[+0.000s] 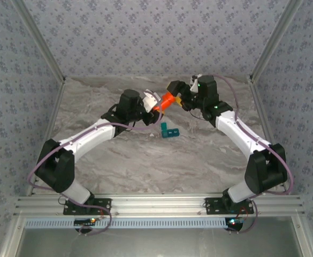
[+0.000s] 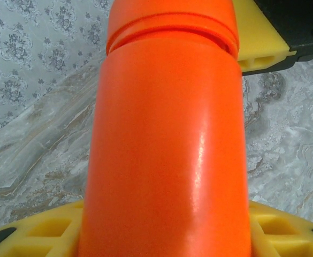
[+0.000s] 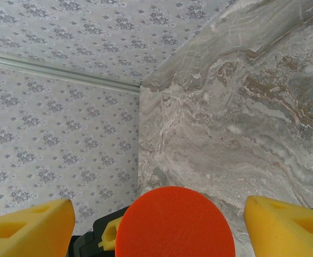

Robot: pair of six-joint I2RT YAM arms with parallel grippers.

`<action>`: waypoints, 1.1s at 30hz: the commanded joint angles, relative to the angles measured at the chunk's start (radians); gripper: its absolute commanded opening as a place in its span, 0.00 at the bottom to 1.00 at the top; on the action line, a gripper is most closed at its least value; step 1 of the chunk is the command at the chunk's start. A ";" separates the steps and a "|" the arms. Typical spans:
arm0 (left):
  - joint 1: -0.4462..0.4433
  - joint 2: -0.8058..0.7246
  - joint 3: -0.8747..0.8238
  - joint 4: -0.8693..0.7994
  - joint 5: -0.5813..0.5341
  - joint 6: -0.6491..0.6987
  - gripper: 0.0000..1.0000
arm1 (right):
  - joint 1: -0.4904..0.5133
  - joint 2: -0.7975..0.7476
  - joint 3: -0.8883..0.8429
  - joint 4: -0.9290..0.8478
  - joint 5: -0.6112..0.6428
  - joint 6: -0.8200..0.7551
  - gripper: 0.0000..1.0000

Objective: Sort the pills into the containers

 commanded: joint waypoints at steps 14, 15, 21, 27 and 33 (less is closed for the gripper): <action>-0.010 -0.001 0.033 0.013 -0.005 0.013 0.00 | 0.019 0.027 0.025 0.005 -0.015 0.020 0.64; -0.010 -0.001 0.033 0.015 -0.005 0.012 0.00 | 0.020 0.027 0.025 0.006 -0.017 0.019 0.61; -0.011 -0.003 0.032 0.022 0.002 -0.005 0.00 | 0.015 0.028 0.017 0.021 -0.059 -0.001 0.42; 0.015 -0.027 0.015 0.052 0.114 -0.080 0.00 | -0.024 0.020 -0.018 0.145 -0.141 -0.160 0.38; 0.059 -0.062 0.001 0.100 0.299 -0.207 0.00 | -0.093 -0.008 -0.127 0.448 -0.303 -0.272 0.41</action>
